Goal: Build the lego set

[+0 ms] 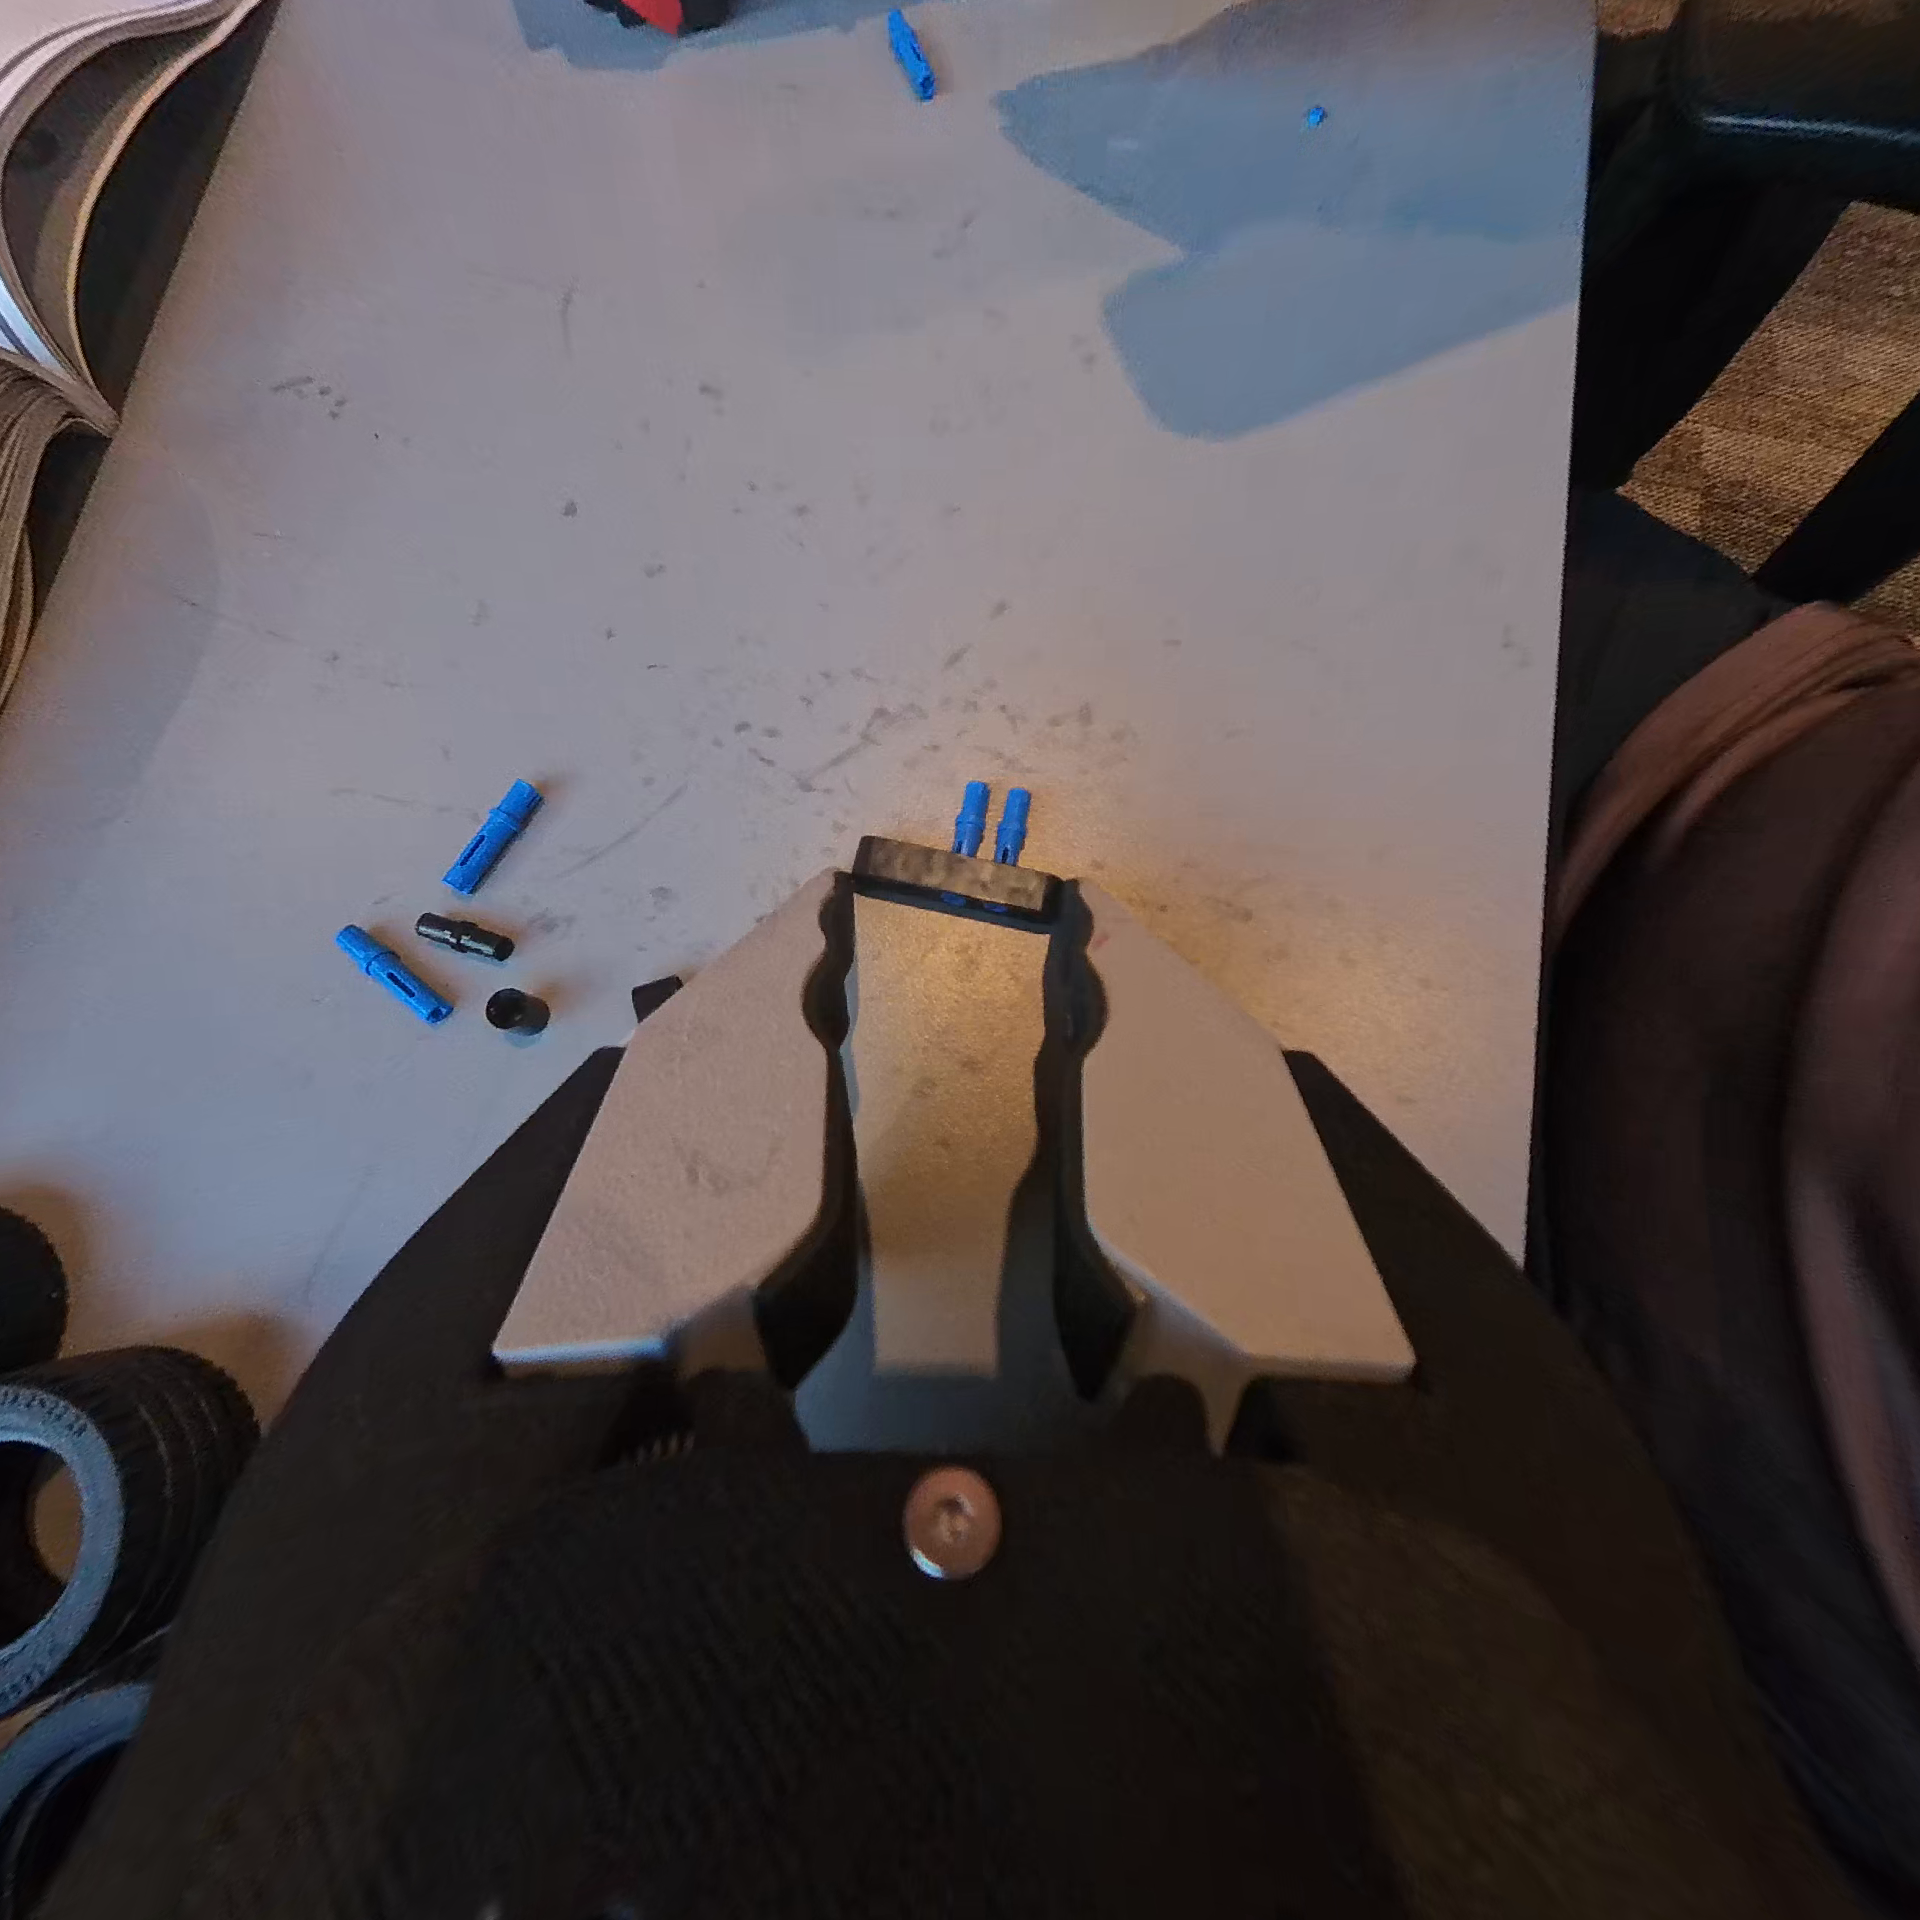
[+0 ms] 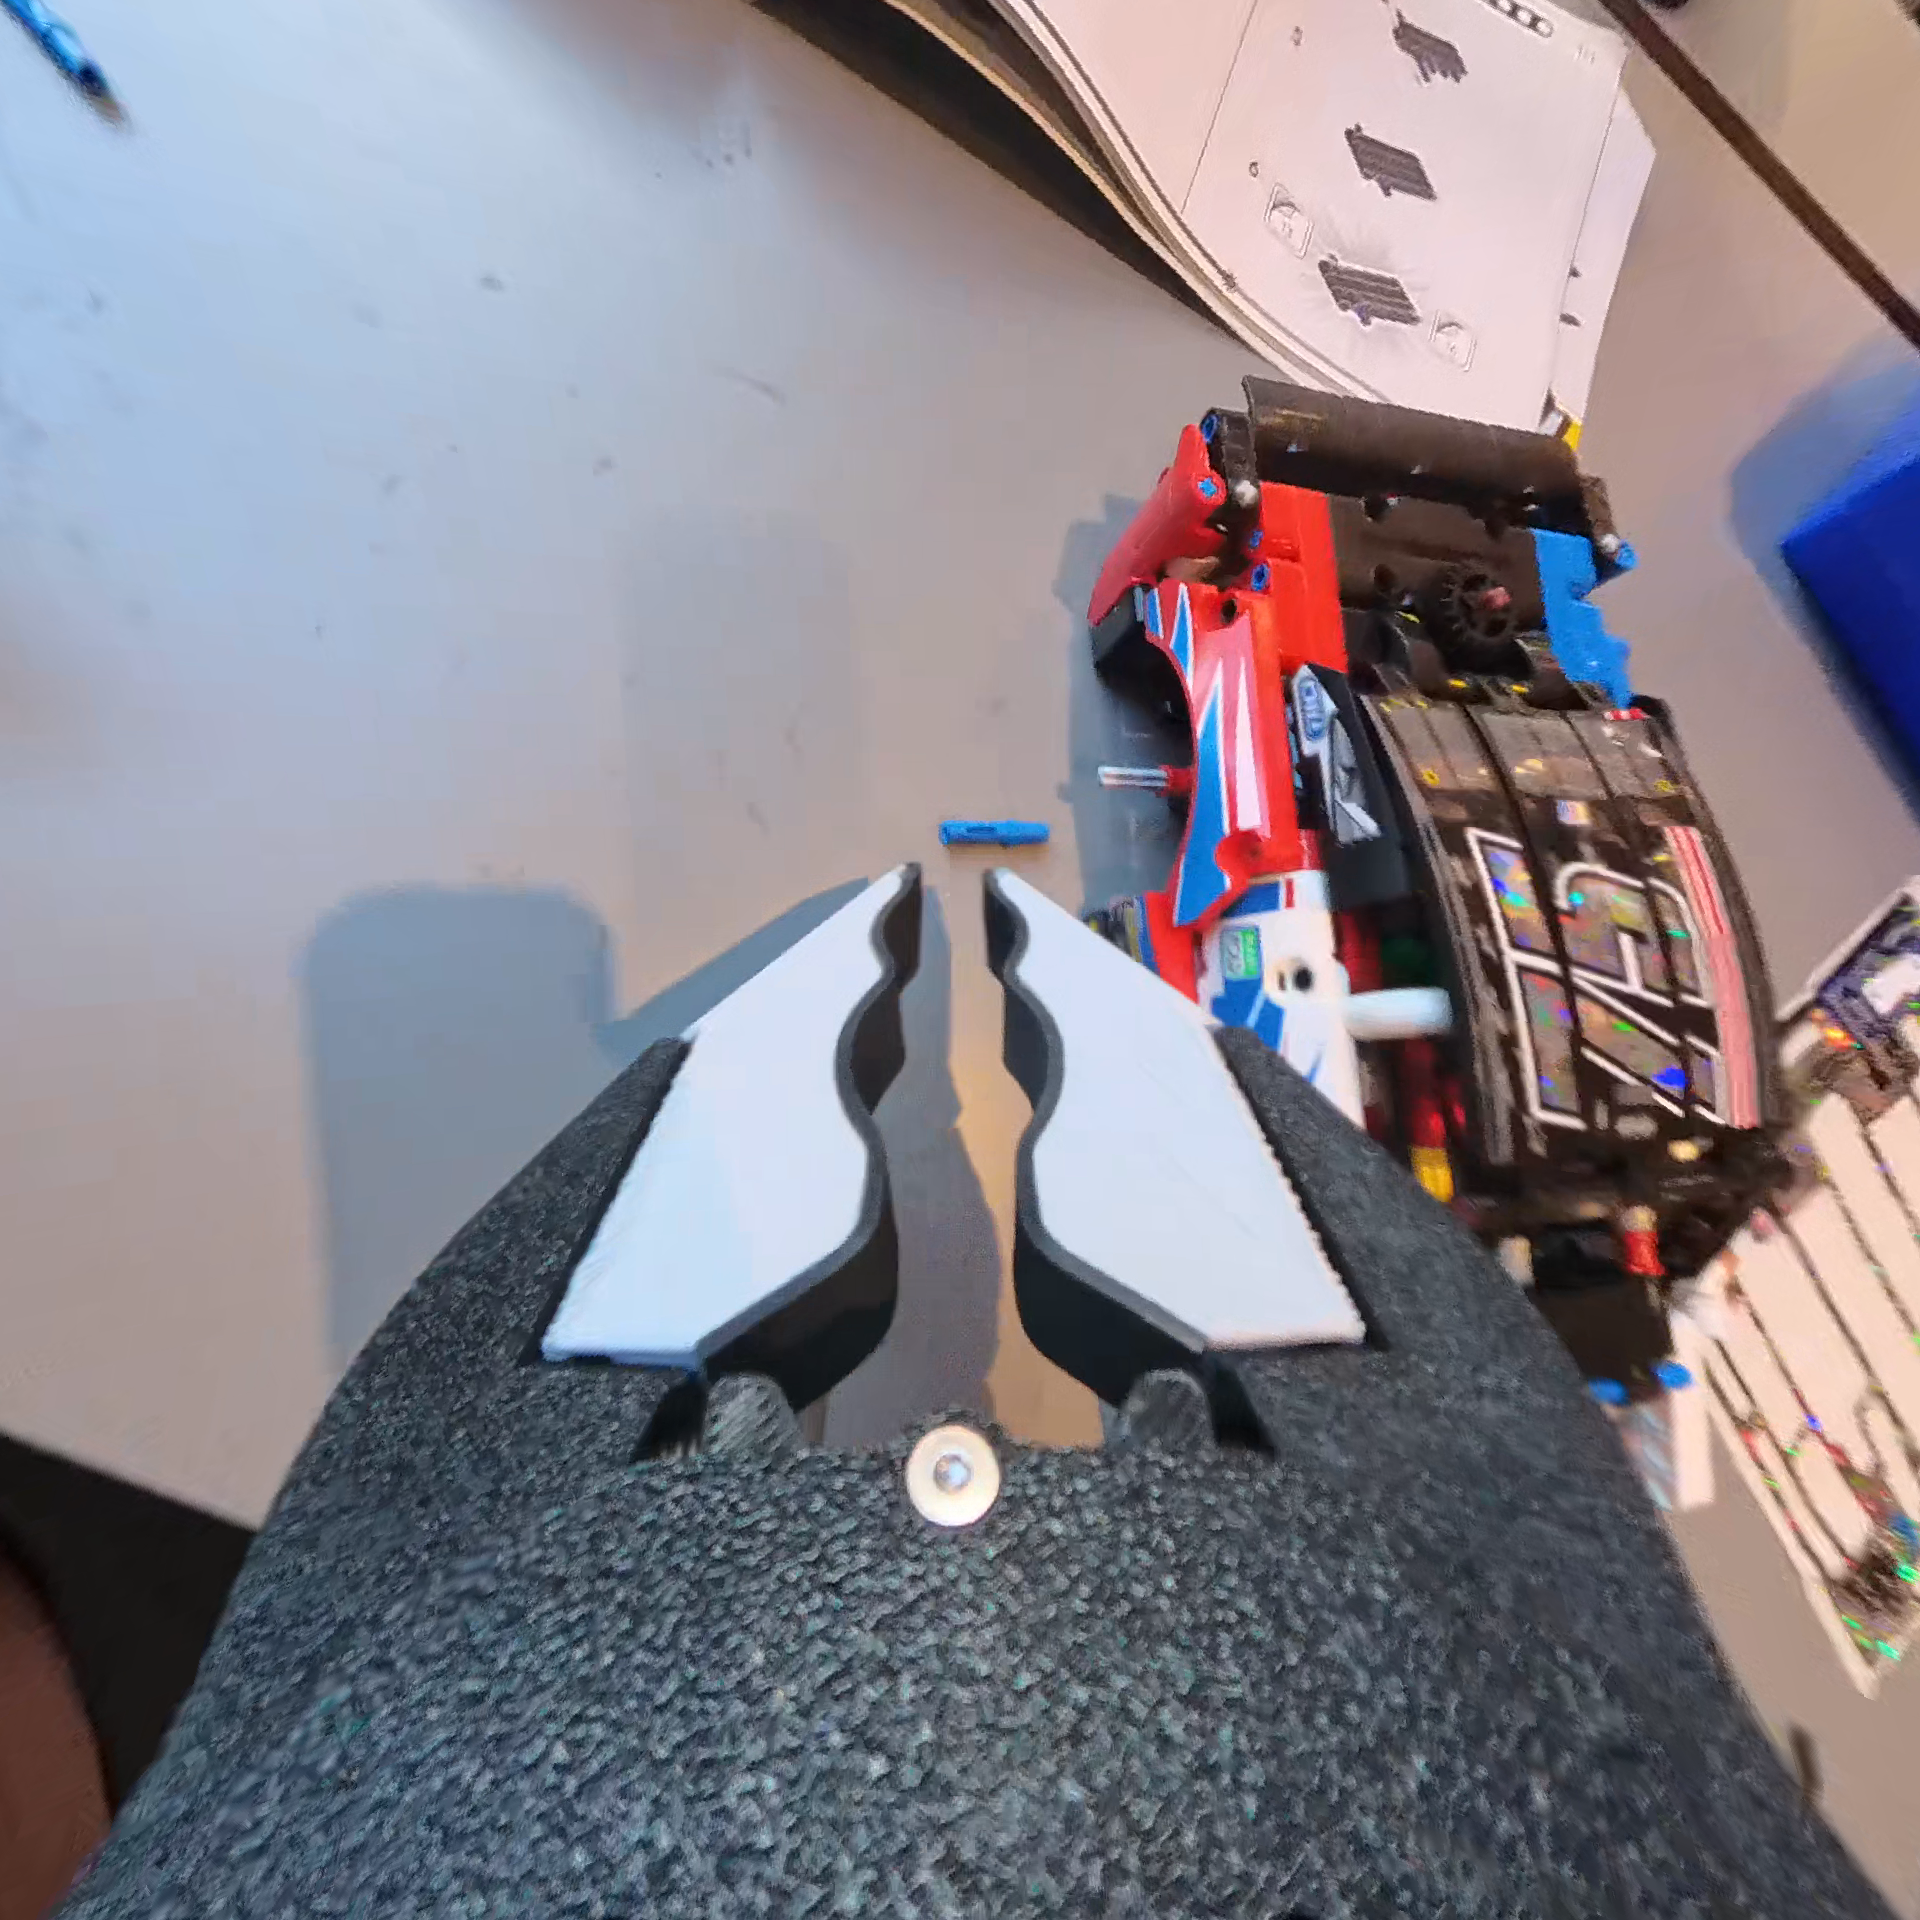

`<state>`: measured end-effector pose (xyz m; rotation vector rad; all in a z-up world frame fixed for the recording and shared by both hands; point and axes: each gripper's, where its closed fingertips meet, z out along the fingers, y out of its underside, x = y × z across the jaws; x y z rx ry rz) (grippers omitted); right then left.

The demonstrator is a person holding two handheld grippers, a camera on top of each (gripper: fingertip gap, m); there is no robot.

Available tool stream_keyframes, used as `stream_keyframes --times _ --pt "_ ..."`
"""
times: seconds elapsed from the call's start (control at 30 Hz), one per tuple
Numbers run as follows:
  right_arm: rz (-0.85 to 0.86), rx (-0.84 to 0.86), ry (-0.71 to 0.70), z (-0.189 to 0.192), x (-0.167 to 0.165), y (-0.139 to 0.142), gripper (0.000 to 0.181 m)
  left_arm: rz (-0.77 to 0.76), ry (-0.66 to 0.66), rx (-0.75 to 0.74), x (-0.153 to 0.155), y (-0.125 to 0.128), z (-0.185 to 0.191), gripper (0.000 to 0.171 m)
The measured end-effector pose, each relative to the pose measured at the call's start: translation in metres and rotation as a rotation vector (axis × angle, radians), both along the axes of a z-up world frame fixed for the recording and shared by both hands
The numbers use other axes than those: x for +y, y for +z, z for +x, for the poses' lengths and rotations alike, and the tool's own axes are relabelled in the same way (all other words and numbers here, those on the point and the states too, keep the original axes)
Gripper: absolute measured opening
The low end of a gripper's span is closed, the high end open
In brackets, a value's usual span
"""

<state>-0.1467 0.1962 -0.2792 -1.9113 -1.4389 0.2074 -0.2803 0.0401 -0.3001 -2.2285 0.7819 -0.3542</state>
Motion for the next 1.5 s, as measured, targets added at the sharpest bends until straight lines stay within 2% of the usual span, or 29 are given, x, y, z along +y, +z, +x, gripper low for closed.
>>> stream_keyframes --times 0.1,0.23,0.33,0.4,0.6,0.77,0.83,0.93,1.07,1.27,1.33,1.4,1.5 --pt "-0.039 0.051 -0.024 -0.012 0.005 -0.006 0.019 0.002 0.0 0.002 0.0 0.0 0.0 0.037" --pt "-0.048 0.015 -0.051 -0.013 0.013 -0.02 0.02 -0.001 0.0 -0.001 0.0 0.0 0.0 0.037" --pt "-0.075 0.032 -0.049 -0.017 0.013 -0.022 0.015 -0.003 -0.001 -0.005 0.0 0.0 0.0 0.037" --pt "-0.138 0.055 -0.029 -0.02 0.008 -0.024 0.001 -0.005 -0.004 -0.009 0.0 0.0 0.0 0.037" --pt "-0.233 0.083 0.041 -0.022 -0.011 -0.024 0.001 -0.016 -0.005 -0.028 -0.001 0.001 0.001 0.037" --pt "-0.092 0.017 0.026 -0.012 0.001 -0.013 0.014 -0.018 -0.005 -0.032 -0.001 0.001 0.001 0.037" --pt "-0.076 -0.049 0.078 -0.012 0.005 -0.014 0.025 -0.019 -0.005 -0.035 -0.001 0.001 0.001 0.037" --pt "-0.098 -0.172 0.214 -0.014 0.003 -0.021 0.022 -0.021 -0.005 -0.037 -0.001 0.001 0.001 0.037" --pt "-0.095 -0.223 0.322 -0.02 0.008 -0.013 0.023 -0.021 -0.005 -0.037 -0.001 0.001 0.001 0.037" --pt "-0.288 -0.305 0.412 -0.013 0.007 -0.025 0.027 -0.027 -0.005 -0.048 -0.001 0.001 0.001 0.037" --pt "-0.352 -0.302 0.433 -0.012 0.001 -0.025 0.023 -0.029 -0.006 -0.052 -0.001 0.001 0.001 0.037" --pt "-0.421 -0.278 0.503 -0.013 -0.02 -0.021 0.009 -0.031 -0.006 -0.055 -0.001 0.001 0.001 0.037" --pt "-0.466 -0.216 0.592 -0.021 -0.052 -0.011 0.013 -0.034 -0.007 -0.061 -0.001 0.002 0.001 0.037"
